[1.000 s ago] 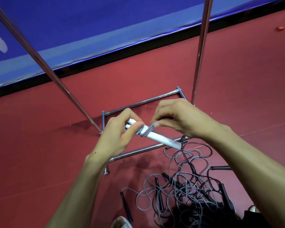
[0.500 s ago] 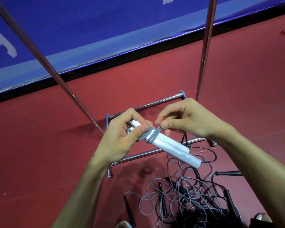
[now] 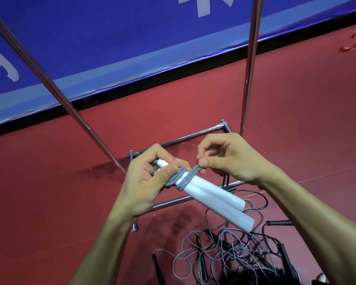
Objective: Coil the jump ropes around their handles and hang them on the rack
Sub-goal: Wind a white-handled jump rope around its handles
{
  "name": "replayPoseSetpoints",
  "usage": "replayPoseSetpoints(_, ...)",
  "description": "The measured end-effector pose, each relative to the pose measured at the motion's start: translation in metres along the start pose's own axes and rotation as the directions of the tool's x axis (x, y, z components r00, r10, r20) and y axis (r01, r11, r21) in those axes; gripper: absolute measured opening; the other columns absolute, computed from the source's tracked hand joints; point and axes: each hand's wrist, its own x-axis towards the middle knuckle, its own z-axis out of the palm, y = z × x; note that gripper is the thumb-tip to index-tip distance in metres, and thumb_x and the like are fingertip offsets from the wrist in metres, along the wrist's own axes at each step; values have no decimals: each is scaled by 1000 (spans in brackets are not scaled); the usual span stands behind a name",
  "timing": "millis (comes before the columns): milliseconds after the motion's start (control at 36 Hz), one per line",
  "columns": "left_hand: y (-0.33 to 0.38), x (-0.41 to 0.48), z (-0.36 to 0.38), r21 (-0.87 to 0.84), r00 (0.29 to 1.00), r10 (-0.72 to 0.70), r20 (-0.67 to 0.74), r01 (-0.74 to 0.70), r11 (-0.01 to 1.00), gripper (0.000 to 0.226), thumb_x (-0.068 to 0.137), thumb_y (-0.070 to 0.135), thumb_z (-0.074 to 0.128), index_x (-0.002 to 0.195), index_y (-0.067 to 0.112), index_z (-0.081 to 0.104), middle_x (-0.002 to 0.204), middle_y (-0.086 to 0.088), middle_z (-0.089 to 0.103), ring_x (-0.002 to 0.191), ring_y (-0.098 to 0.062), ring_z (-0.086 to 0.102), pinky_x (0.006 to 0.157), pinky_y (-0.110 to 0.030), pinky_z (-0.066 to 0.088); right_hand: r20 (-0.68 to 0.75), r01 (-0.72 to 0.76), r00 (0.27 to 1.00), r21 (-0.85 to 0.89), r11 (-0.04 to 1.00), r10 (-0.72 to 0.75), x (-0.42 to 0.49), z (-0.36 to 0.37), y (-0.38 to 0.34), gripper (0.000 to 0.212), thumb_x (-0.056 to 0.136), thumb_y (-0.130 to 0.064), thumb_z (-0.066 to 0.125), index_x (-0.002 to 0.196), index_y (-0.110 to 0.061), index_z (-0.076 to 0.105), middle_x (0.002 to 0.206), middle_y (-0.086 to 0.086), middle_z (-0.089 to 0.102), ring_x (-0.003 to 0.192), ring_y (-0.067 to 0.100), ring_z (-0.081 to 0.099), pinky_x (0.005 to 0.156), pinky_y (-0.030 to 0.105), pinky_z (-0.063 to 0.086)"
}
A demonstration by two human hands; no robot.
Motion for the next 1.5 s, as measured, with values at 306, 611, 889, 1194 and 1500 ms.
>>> replayPoseSetpoints(306,-3,13,19,-493,927,-122,-354,-74,867,26,81,31,70,76,12,53,64,-2,61,53,-9,56,57,-20,53,-170,1,984,286,958,50,6,20,15,21,75,-14,75,63,-22,60,47,-5,49,38,6,31,40,14,20)
replayPoseSetpoints(611,-37,38,18,-323,557,-236,-796,-61,944,22,101,8,48,80,13,46,51,6,46,43,-5,38,71,-31,58,-141,-256,897,609,751,420,13,50,29,20,98,-11,52,79,-15,48,51,-4,36,39,2,22,33,11,13)
replayPoseSetpoints(889,-56,15,4,600,720,360,-593,97,794,8,95,11,56,88,13,51,77,19,54,66,8,52,61,-6,35,-263,-357,883,158,920,388,11,54,22,32,103,-20,48,77,-6,61,49,-4,45,43,9,37,41,21,37)
replayPoseSetpoints(1194,-71,10,-7,801,824,451,-342,5,599,12,94,11,56,87,1,56,80,-7,65,67,-13,53,63,-13,36,-355,-413,900,-501,761,254,9,52,11,28,84,-33,73,70,-10,66,60,2,63,50,10,49,50,21,37)
replayPoseSetpoints(1500,-70,5,-10,788,913,339,-226,-33,615,6,91,7,59,87,3,57,80,-5,63,67,-8,52,60,-1,38,-223,-207,974,-845,493,28,9,34,11,22,93,-43,60,99,-24,69,92,3,61,89,33,59,73,39,48)
